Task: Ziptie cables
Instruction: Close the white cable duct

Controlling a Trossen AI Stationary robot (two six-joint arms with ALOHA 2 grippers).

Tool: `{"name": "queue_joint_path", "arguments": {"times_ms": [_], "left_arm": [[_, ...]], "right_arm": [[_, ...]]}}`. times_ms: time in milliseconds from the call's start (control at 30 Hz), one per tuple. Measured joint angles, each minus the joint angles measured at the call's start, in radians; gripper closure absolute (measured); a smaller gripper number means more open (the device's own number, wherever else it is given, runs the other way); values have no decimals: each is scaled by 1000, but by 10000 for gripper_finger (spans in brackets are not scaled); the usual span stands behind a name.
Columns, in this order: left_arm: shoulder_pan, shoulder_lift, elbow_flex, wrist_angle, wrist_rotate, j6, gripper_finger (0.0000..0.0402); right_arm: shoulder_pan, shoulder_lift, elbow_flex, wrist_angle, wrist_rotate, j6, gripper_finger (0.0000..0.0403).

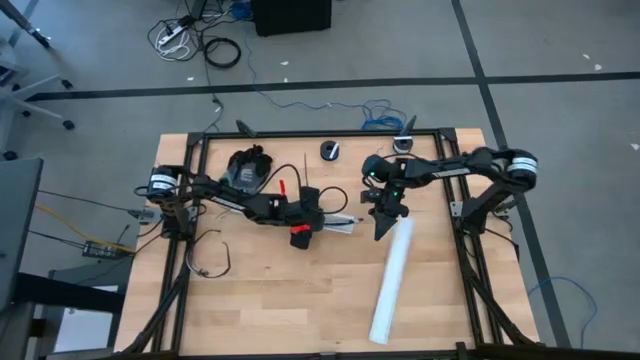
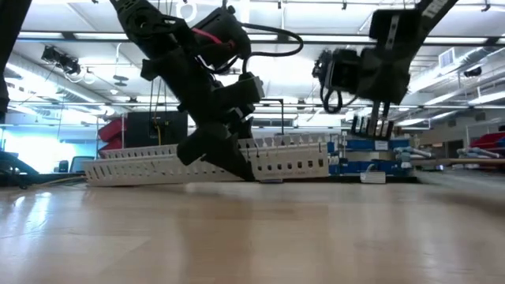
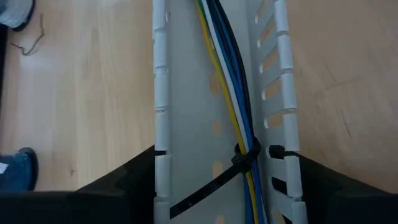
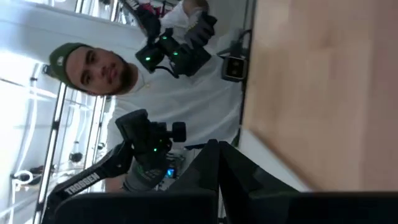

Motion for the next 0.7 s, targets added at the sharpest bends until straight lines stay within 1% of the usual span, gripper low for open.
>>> {"name": "queue_joint_path", "arguments": {"times_ms": [67,133,200,267,333,433,533,600,633,700], "left_arm": [[-2,0,0,-16,4,-1,158],[-2,0,0,-27,6,-2,158],[-1,0,0,-47,8,-2,158],[-1,0,0,-62,8,-3,158],[-1,0,0,-61,8,-3,158],[-1,0,0,-61,29,-3,158],[-1,0,0,-54,46,-3,158],[-1,0,0,-48,46,-3,158],[-1,0,0,-46,46,-3,158],[-1,-1,0,-43,46,-4,158]], "right_arm": [[-12,14,0,-18,2,-18,403],[-21,-8,0,-38,22,-35,403],[-21,-77,0,-47,83,-43,403],[-9,-170,0,-65,175,-44,403],[19,-277,0,-126,320,-43,403],[100,-429,1,-265,580,-41,403],[223,-536,1,-394,867,-12,403],[326,-573,1,-445,1029,-7,403],[380,-579,1,-468,1091,-6,403],[477,-575,1,-499,1156,-6,403]]}}
